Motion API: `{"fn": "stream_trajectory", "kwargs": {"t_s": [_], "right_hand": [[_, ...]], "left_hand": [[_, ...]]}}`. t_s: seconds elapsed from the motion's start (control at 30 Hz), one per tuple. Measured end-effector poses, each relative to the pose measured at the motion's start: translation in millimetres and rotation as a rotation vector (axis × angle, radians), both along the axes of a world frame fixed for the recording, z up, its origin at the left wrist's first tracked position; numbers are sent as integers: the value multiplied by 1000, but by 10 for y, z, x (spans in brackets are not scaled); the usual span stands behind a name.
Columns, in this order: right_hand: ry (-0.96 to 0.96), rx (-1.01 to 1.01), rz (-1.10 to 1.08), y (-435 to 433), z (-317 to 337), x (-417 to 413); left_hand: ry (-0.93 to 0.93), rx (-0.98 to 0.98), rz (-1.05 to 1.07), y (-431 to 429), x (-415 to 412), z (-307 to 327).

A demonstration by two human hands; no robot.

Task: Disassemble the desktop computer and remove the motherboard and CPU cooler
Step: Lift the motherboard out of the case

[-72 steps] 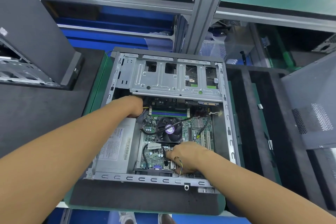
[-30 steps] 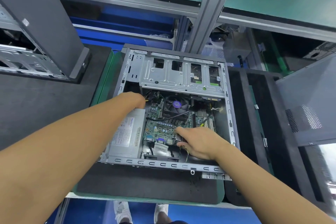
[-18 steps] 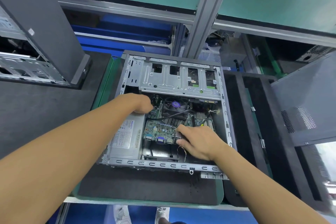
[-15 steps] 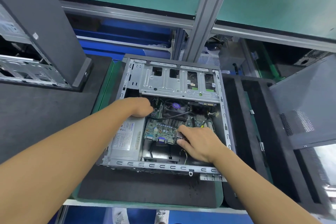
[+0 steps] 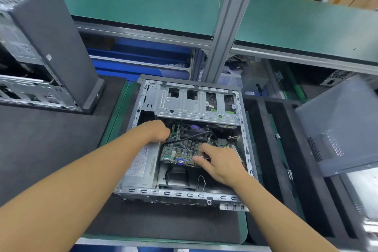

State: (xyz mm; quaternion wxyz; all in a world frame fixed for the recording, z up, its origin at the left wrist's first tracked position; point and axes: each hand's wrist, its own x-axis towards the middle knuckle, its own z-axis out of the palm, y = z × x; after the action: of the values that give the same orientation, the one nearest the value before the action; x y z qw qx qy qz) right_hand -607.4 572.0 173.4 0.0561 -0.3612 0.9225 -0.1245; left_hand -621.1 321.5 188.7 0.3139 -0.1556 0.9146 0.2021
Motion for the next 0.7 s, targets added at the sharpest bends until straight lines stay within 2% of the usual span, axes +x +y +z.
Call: {"fn": "stream_trajectory", "kwargs": {"t_s": [0.27,0.4,0.53,0.7], "right_hand": [[-22,42,21,-84,21,49],[-39,38,32,-86,36,74],[-52,76,49,-126,54,44],[42,128,20,-187,2,143]], "left_hand": [[-138,-27,76,86,-73,15],[-125,-107,41,76,-136,-51],[-179,-59,96,37,-158,-129],[-157,30,158,-6,-137,-114]]}}
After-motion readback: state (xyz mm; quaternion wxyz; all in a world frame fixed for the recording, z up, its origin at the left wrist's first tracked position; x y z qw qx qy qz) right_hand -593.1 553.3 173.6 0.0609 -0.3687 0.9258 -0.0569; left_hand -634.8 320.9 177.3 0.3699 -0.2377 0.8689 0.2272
